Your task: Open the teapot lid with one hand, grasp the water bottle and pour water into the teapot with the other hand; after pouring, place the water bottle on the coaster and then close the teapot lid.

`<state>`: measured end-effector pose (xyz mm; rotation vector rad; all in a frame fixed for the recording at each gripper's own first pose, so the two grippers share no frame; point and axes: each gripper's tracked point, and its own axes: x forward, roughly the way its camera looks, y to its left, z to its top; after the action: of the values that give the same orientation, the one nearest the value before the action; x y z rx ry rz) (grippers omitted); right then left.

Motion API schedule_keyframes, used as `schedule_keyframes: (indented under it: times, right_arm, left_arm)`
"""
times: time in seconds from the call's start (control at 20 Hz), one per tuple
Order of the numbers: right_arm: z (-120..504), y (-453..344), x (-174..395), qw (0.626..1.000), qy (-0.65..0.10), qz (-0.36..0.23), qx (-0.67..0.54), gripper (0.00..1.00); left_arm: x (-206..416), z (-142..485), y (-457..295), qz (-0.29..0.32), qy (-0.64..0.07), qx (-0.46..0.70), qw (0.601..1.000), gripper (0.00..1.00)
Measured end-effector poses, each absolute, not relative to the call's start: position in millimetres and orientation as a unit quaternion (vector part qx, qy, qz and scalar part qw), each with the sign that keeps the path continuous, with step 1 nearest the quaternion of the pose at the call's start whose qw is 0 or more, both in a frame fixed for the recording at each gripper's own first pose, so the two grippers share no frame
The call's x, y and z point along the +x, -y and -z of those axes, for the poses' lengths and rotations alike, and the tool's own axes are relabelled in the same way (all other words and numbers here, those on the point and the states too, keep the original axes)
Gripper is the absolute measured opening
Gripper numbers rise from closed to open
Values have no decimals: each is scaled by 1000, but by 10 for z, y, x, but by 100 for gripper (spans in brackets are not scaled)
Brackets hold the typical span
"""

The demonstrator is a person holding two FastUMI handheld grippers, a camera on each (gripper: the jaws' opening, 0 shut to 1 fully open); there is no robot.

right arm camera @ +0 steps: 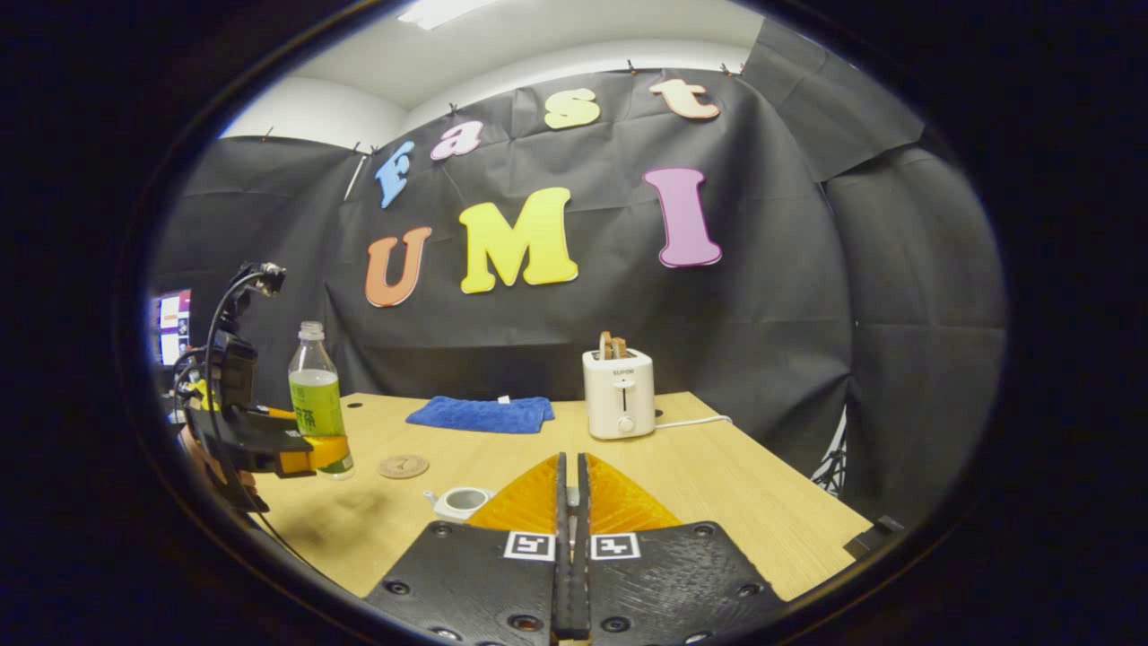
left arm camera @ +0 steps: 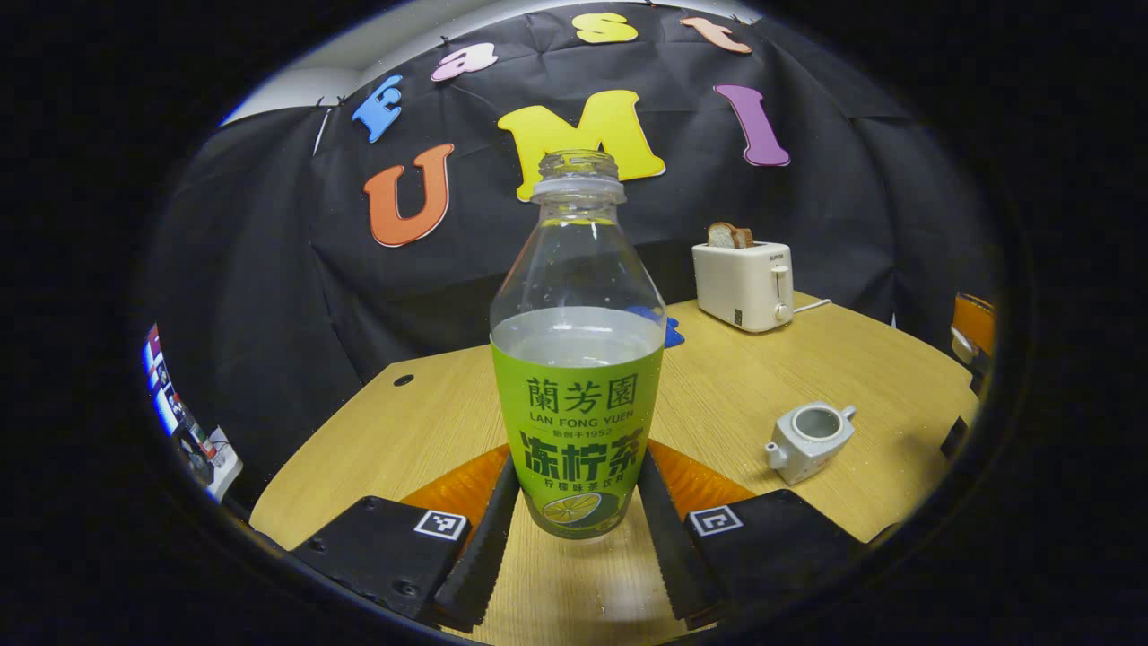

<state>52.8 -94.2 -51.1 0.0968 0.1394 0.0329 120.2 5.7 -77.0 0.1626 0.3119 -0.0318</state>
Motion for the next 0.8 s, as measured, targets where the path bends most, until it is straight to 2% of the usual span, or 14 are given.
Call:
schedule_keyframes:
  times: [0.3, 0.8]
  right_arm:
    - [621, 969, 587, 995, -80, -11, 55, 0]
    - [927, 1049, 681, 992, -109, -4, 67, 0]
  left_arm:
    - [1542, 693, -42, 33, -132, 18, 991, 75]
    - [2073, 983, -168, 34, -172, -39, 984, 76]
